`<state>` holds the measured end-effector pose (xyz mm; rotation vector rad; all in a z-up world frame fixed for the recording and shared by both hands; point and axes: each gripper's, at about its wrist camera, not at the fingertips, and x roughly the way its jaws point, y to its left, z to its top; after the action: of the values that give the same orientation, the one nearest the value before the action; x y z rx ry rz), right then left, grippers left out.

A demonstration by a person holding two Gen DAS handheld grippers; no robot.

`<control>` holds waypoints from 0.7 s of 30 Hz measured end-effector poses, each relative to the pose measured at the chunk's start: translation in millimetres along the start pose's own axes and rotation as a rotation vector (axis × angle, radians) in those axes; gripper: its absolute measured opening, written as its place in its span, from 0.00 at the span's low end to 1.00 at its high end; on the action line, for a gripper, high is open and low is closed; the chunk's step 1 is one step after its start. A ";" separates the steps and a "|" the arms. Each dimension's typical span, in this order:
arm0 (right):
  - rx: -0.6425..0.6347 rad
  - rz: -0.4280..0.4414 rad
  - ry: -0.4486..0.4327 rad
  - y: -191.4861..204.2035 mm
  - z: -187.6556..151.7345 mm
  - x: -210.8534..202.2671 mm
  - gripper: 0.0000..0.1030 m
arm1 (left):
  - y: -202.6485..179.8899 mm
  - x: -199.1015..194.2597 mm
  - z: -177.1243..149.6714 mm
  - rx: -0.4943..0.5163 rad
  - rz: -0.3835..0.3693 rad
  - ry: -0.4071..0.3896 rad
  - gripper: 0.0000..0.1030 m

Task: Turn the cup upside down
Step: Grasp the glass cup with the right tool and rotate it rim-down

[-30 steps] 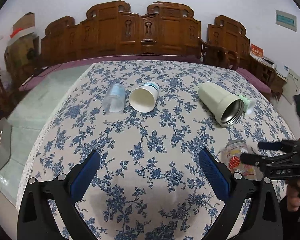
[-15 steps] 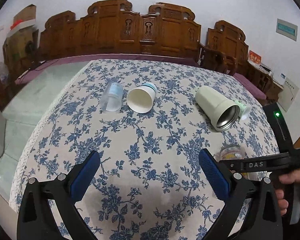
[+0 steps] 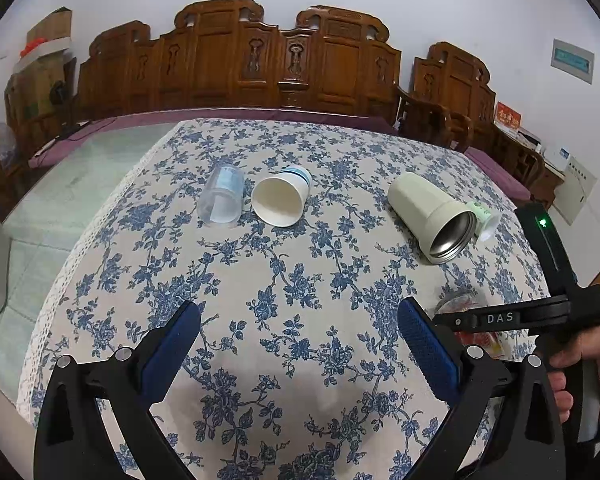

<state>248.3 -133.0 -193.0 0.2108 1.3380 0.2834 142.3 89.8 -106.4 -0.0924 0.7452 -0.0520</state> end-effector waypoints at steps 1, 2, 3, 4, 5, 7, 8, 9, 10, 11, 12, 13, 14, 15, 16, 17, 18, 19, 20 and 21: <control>-0.006 0.004 -0.003 -1.6 -0.1 -2.3 0.57 | 0.1 -0.2 0.1 0.000 0.001 0.001 0.92; -0.020 0.009 -0.015 -1.1 -1.1 -6.2 0.57 | -0.4 0.0 -0.1 0.001 0.001 0.003 0.92; -0.044 0.009 -0.030 1.2 -2.3 -10.3 0.57 | -0.6 0.2 -0.5 0.002 0.002 0.004 0.92; -0.063 0.008 -0.046 3.3 -3.5 -15.0 0.57 | -1.1 0.8 -0.8 0.004 0.005 0.007 0.92; -0.073 0.011 -0.061 4.9 -4.9 -18.4 0.57 | -1.6 1.5 -1.2 0.006 0.006 0.010 0.92; -0.102 0.018 -0.099 7.9 -7.1 -28.3 0.57 | -1.4 1.6 -1.6 0.007 0.004 0.011 0.92; -0.127 0.016 -0.126 10.7 -8.8 -35.1 0.57 | -1.8 1.5 -1.8 0.007 0.004 0.010 0.92; -0.160 0.008 -0.156 13.9 -10.5 -42.2 0.57 | -1.7 1.6 -1.9 0.007 0.004 0.011 0.92; -0.195 -0.008 -0.186 18.5 -12.6 -48.6 0.57 | -1.7 1.7 -1.8 0.007 0.004 0.012 0.92; -0.222 -0.020 -0.210 21.1 -14.4 -53.2 0.57 | -2.1 1.8 -1.8 0.007 0.004 0.013 0.92; -0.248 -0.035 -0.236 23.9 -16.8 -57.6 0.57 | -2.2 1.5 -2.0 0.005 0.004 0.013 0.92; -0.278 -0.054 -0.262 27.1 -19.0 -61.9 0.57 | -2.0 1.6 -2.3 0.005 0.003 0.013 0.92; -0.296 -0.065 -0.275 27.8 -19.8 -63.2 0.57 | -2.4 1.4 -2.4 0.005 0.003 0.014 0.92; -0.318 -0.081 -0.290 30.1 -20.8 -64.6 0.57 | -1.9 2.3 -1.7 0.005 0.002 0.015 0.92; -0.332 -0.091 -0.299 31.7 -20.4 -64.8 0.57 | -2.2 2.5 -1.8 0.006 0.003 0.015 0.92; -0.352 -0.111 -0.317 33.8 -20.4 -65.8 0.57 | -2.9 2.5 -2.1 0.008 0.003 0.015 0.92; -0.364 -0.121 -0.328 35.6 -20.1 -65.9 0.57 | -2.8 2.8 -2.0 0.010 0.003 0.016 0.92; -0.381 -0.133 -0.340 37.4 -19.2 -65.9 0.56 | -2.9 2.9 -2.0 0.011 0.004 0.017 0.92; -0.393 -0.140 -0.342 37.7 -18.1 -65.7 0.56 | -2.8 2.8 -2.0 0.011 0.005 0.017 0.92; -0.400 -0.146 -0.343 39.2 -18.1 -64.3 0.56 | -2.5 2.9 -1.8 0.010 0.004 0.017 0.92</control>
<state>214.4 -116.8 -125.3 -0.1689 0.9291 0.3666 143.2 87.0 -109.4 -0.0808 0.7624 -0.0527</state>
